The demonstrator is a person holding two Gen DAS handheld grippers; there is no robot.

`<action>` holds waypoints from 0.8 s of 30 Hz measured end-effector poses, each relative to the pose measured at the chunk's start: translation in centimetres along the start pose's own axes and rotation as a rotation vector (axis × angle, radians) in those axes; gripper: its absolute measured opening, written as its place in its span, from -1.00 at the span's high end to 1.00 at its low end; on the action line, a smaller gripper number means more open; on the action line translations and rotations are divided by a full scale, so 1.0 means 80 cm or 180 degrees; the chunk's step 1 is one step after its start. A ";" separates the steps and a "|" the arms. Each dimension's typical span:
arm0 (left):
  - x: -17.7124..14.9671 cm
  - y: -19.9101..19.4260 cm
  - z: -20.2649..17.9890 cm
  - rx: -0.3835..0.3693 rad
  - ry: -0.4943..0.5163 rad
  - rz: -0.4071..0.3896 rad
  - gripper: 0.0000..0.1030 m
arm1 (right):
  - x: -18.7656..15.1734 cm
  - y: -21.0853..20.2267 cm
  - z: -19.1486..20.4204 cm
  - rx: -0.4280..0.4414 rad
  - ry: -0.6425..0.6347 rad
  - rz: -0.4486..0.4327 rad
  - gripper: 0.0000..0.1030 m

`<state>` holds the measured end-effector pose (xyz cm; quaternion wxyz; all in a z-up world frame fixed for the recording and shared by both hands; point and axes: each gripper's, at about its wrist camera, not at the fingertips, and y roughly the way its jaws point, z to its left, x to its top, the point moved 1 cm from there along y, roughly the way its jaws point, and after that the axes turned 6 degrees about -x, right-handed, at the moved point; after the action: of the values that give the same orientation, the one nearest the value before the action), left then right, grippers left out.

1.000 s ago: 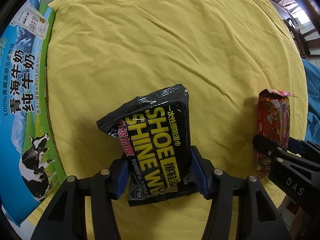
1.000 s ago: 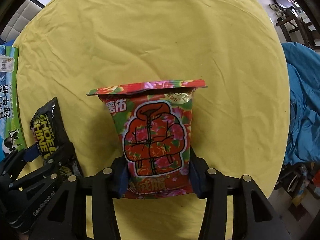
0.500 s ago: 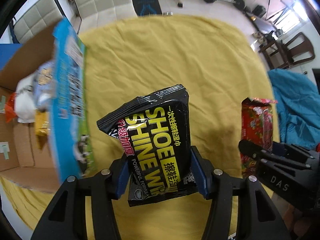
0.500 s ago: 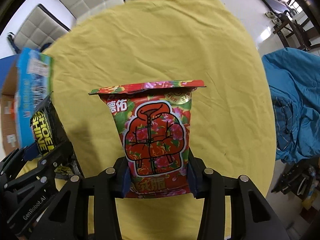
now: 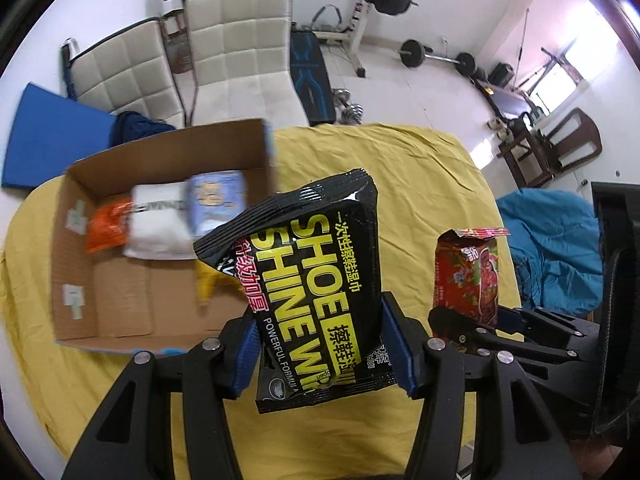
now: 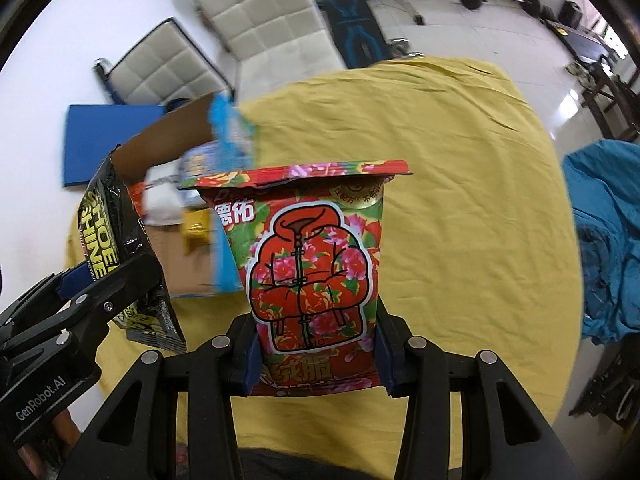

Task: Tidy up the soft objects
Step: 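Carry both packs over the box and lower them inside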

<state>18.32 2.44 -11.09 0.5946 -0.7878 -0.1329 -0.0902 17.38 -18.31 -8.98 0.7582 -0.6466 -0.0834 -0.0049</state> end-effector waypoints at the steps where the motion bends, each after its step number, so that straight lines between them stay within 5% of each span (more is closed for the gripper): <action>1: -0.003 -0.008 0.017 0.0008 -0.0035 0.0006 -0.02 | 0.000 -0.002 0.014 0.0037 -0.0025 0.0000 0.09; 14: -0.034 -0.039 0.222 0.0298 -0.0505 0.0147 -0.02 | 0.004 0.076 0.230 0.0286 -0.0502 0.0266 0.09; 24: -0.026 0.026 0.307 0.0308 -0.0622 0.0492 -0.02 | 0.016 0.169 0.299 0.0151 -0.0565 0.0559 0.09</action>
<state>16.61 25.32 -20.46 0.6213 -0.7712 -0.1332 0.0396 17.30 7.50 -18.46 0.7604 -0.6312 -0.0934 0.1208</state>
